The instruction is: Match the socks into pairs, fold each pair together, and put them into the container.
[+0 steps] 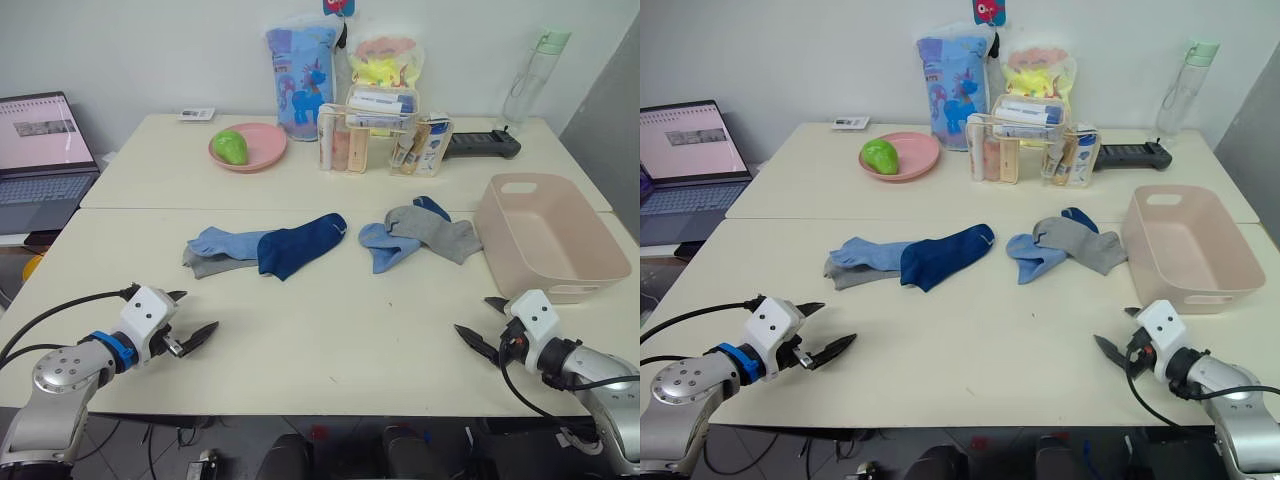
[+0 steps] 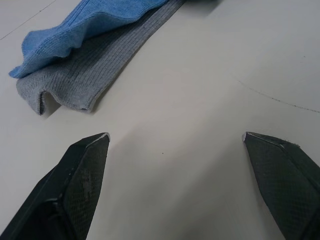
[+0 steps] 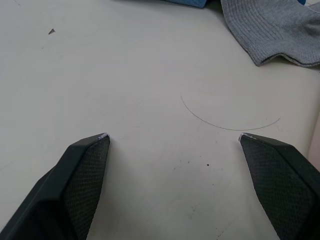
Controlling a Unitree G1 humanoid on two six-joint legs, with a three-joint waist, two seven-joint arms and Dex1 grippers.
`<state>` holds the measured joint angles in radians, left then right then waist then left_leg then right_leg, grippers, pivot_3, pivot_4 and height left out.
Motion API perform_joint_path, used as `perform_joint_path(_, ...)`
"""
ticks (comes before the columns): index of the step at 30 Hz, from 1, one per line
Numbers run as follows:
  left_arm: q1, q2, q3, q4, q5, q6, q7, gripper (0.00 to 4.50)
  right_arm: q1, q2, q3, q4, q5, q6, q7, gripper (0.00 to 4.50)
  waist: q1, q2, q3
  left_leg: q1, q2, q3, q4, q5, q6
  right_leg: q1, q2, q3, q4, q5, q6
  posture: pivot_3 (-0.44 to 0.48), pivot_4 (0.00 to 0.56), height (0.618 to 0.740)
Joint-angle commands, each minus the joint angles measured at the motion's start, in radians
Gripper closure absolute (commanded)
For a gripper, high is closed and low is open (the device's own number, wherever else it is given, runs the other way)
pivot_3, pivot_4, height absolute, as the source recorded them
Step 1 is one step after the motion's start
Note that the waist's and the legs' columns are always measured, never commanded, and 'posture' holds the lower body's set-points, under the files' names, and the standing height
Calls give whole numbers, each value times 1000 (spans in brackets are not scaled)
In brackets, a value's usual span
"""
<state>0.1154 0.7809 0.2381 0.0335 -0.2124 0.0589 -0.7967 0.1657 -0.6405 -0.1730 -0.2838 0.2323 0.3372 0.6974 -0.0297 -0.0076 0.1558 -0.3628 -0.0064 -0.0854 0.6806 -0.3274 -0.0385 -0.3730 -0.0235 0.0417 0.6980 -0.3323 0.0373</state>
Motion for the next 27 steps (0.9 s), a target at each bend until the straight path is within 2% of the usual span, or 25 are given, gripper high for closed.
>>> perform_joint_path(1,-3,-16,-13,9,19,-13,12,0,-12,-1,-9,-11,-13,-38,-16,39,0,0,0,0,0,0,0,0,0,0,0,0,0,0,0,0,150,703)
perform_joint_path(3,-16,-39,-21,29,56,-60,56,0,-17,11,-4,-3,-23,-52,-28,39,0,0,0,0,0,0,0,0,0,0,0,0,0,0,0,0,150,703)
perform_joint_path(9,-25,-47,-24,89,77,-201,26,0,-21,26,10,13,-48,-105,-38,39,3,0,0,0,0,0,0,0,0,0,0,0,0,0,0,0,150,703)
perform_joint_path(10,-26,-43,-24,97,72,-204,15,0,-21,30,9,14,-43,-116,-34,39,3,0,0,0,0,0,0,0,0,0,0,0,0,0,0,0,150,703)
perform_joint_path(13,-18,-52,0,62,-47,-136,-73,0,-13,45,-12,-11,-3,-113,-24,39,2,0,0,0,0,0,0,0,0,0,0,0,0,0,0,0,150,703)
perform_joint_path(27,-15,-68,-43,59,-37,-137,-101,0,19,35,2,-57,-1,-104,-21,39,2,0,0,0,0,0,0,0,0,0,0,0,0,0,0,0,150,703)
